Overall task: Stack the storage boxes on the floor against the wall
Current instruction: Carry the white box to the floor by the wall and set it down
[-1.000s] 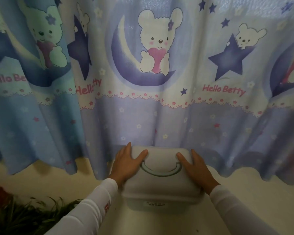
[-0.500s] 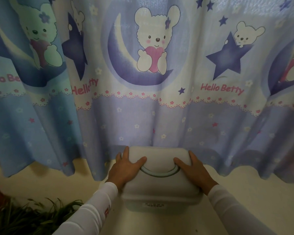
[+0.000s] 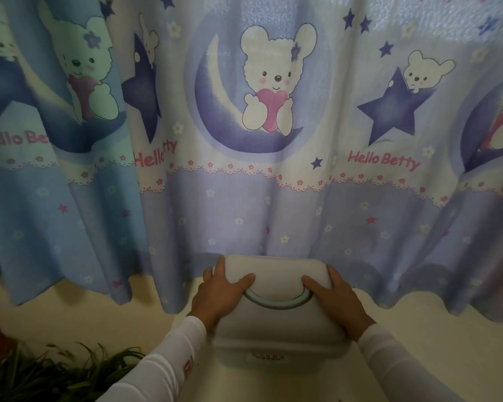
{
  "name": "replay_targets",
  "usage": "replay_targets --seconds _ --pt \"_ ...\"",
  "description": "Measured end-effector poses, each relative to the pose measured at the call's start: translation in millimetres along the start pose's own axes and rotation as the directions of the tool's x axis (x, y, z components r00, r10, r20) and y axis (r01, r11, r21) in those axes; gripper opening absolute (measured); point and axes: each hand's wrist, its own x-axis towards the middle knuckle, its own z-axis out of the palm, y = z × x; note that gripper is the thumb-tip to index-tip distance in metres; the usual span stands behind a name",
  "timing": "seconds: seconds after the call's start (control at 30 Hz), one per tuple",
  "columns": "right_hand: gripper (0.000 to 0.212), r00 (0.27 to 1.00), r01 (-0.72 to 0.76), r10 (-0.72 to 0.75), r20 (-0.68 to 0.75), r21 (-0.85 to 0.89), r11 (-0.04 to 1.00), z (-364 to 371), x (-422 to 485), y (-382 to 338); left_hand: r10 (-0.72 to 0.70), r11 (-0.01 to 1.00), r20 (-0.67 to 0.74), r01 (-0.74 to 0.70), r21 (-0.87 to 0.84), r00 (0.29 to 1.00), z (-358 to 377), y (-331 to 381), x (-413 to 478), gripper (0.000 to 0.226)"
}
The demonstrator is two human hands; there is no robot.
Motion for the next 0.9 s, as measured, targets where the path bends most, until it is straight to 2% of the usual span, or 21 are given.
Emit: replay_targets --seconds 0.27,0.73,0.9 --pt "0.087 0.999 0.022 -0.023 -0.044 -0.007 1.000 5 -6 -13 0.017 0.996 0.008 -0.016 -0.083 1.000 -12 -7 -2 0.091" --pt "0.098 0.998 0.028 -0.030 -0.056 -0.025 0.999 49 -31 -48 0.005 0.997 -0.011 -0.006 -0.083 1.000 -63 -46 -9 0.095" --pt "0.090 0.996 0.092 -0.092 -0.008 -0.019 0.996 60 -40 -64 -0.017 0.996 -0.049 0.013 -0.089 0.999 -80 -58 -22 0.095"
